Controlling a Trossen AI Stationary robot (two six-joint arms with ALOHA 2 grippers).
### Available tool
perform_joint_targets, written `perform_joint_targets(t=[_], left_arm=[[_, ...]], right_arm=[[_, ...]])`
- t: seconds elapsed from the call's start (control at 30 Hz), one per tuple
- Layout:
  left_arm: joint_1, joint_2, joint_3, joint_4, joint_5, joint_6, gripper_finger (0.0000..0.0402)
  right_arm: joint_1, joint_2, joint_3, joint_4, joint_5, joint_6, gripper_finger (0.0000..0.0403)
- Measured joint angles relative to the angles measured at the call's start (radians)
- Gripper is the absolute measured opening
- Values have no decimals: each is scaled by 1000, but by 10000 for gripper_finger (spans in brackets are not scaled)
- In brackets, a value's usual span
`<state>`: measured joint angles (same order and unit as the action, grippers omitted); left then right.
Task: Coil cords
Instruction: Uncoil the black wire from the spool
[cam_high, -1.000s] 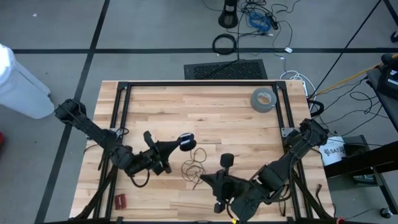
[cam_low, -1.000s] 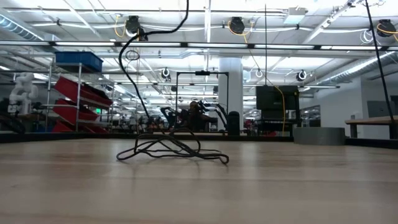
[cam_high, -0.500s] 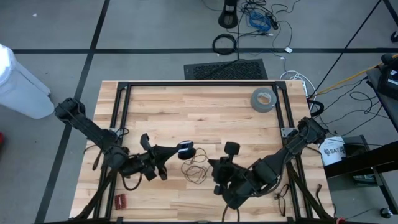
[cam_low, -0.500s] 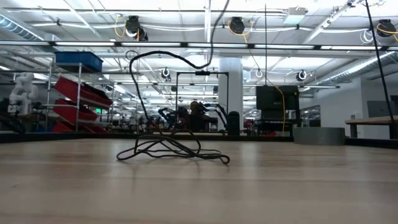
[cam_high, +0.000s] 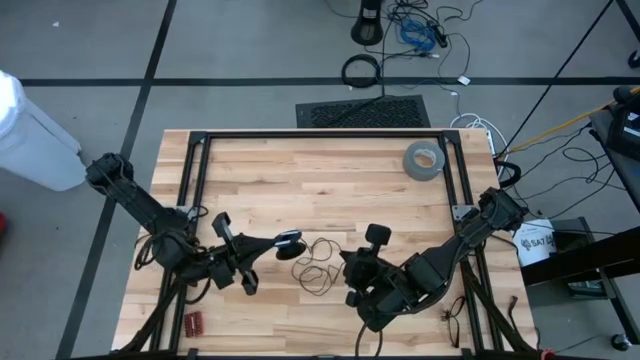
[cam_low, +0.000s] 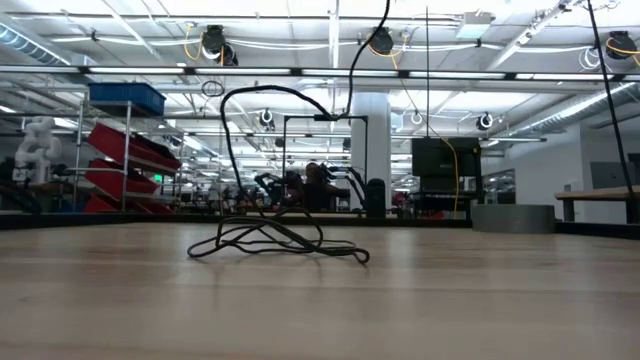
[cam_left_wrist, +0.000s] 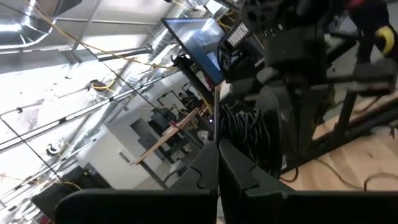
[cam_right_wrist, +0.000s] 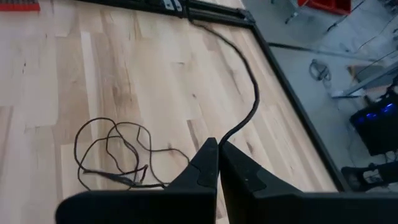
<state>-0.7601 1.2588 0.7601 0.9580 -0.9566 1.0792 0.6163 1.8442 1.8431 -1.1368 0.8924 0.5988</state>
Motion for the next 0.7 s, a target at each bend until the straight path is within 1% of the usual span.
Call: perform_joint_targets(t=[0.27, 0.43, 0.6, 0.7], left_arm=[[0, 1, 0, 41, 97, -28, 0], [0, 1, 0, 71, 159, -64, 0], [0, 0, 0, 120, 262, -134, 0], [0, 0, 0, 136, 284, -158, 0]], right_arm=[[-13, 0, 0, 4, -65, 3, 0], [-13, 0, 0, 5, -66, 12, 0], [-13, 0, 0, 7, -70, 14, 3], [-12, 0, 0, 17, -63, 13, 3]])
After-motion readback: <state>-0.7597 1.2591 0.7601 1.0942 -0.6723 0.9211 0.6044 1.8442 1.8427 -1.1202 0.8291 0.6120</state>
